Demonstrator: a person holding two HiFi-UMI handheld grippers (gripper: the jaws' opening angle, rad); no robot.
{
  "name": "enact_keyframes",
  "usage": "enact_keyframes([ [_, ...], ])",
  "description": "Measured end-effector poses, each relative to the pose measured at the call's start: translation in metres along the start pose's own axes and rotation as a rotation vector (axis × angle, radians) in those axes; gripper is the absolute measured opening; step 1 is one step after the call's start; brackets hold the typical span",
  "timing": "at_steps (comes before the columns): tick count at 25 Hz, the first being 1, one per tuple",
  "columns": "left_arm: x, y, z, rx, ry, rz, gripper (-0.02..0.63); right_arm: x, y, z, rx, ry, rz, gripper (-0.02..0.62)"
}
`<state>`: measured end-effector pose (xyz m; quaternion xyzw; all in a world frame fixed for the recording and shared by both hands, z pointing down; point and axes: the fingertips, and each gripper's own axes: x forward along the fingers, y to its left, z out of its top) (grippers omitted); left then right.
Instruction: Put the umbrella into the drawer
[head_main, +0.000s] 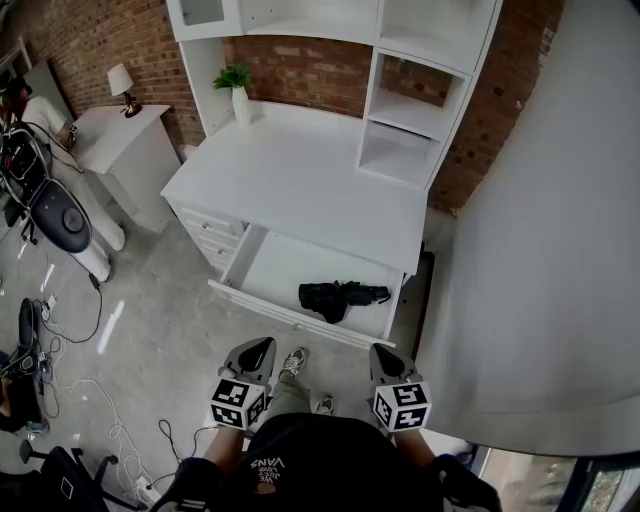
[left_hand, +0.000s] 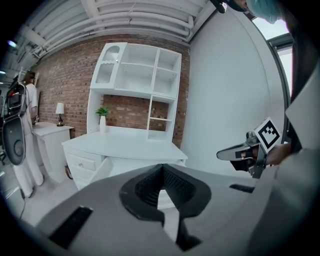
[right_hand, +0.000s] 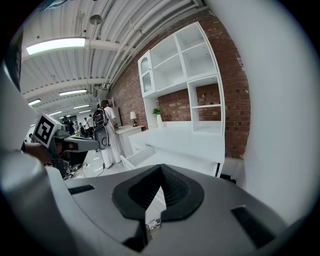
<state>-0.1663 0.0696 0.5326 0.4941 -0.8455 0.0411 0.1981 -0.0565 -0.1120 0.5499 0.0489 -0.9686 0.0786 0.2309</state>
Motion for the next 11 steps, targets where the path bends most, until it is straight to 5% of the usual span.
enact_keyframes([
  [11,0.0037,-0.0056,-0.0023,-0.001,0.007,0.003,0.006,-0.0004,-0.0053,-0.0001,-0.004,0.002,0.001,-0.002],
])
